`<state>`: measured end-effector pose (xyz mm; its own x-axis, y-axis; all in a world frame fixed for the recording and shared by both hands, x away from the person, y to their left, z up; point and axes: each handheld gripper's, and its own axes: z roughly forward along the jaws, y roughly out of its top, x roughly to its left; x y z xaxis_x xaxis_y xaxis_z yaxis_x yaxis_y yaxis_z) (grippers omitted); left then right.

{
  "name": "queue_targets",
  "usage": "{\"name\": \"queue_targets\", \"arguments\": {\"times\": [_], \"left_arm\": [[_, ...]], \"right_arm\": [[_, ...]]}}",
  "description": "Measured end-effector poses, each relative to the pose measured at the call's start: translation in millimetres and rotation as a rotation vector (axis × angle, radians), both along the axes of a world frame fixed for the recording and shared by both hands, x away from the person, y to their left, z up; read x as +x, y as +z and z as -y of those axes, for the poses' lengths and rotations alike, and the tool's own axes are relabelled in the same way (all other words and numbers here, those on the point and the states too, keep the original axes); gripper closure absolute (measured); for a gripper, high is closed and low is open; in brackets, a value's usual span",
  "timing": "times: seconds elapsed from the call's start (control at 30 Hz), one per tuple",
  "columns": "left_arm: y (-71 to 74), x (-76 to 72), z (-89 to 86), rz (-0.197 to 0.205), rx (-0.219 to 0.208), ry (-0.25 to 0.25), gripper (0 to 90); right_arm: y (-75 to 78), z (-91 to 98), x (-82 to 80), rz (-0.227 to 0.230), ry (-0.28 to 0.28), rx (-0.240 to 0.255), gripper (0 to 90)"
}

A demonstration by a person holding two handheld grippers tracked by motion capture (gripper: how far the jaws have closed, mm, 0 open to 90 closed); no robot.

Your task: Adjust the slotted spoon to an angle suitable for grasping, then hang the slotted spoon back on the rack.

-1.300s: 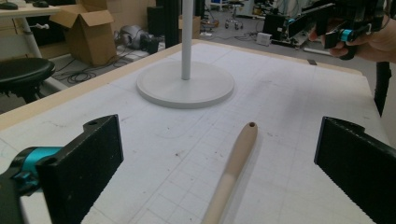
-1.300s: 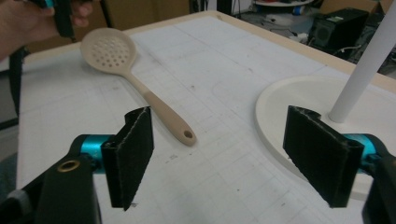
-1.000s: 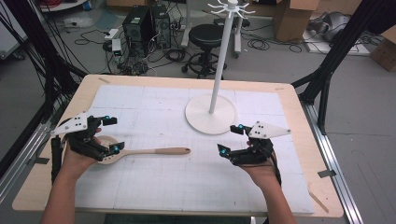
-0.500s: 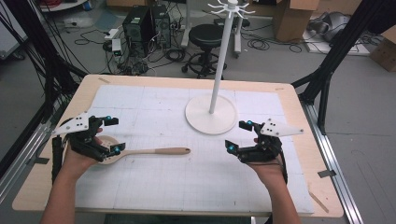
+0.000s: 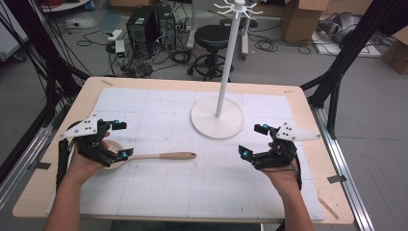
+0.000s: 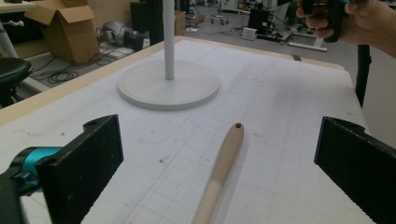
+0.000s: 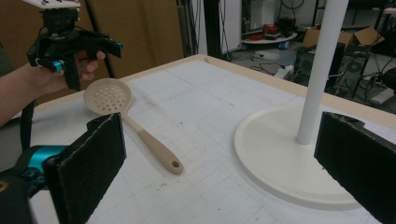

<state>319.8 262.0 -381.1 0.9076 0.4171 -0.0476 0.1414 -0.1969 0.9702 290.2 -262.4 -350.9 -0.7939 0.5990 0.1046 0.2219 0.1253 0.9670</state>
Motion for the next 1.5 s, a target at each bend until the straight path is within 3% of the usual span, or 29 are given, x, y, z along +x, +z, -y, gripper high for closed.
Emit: {"name": "queue_targets", "arguments": {"times": [0.4, 0.67, 0.97, 1.07, 1.23, 1.4, 1.5], "left_arm": [[2.0, 1.0, 1.9, -0.002, 0.005, -0.01, 1.7], [7.1, 0.8, 18.7, -0.007, 0.065, -0.045, 1.7], [11.3, 13.4, 50.6, -0.043, 0.216, -0.071, 1.7], [10.9, 19.0, 63.6, -0.054, 0.307, -0.073, 1.7], [3.9, 28.6, 81.9, -0.081, 0.418, -0.092, 1.7], [-3.9, 37.5, 95.2, -0.118, 0.479, -0.103, 1.7], [-7.2, 41.7, 101.4, -0.127, 0.539, -0.11, 3.9]], "right_arm": [[-2.8, -3.4, 1.6, -0.014, -0.003, -0.027, 1.0], [-6.2, -3.8, 2.0, -0.025, -0.006, -0.056, 1.0], [-5.6, -0.9, 2.8, -0.02, -0.011, -0.047, 1.0], [-5.6, 1.1, 2.9, -0.022, -0.016, -0.045, 1.0], [-6.9, 1.5, 4.0, -0.019, -0.018, -0.046, 1.0], [-9.0, 0.4, 4.7, -0.032, -0.014, -0.052, 1.0], [-9.9, 0.3, 5.5, -0.032, -0.018, -0.056, 1.0]]}}
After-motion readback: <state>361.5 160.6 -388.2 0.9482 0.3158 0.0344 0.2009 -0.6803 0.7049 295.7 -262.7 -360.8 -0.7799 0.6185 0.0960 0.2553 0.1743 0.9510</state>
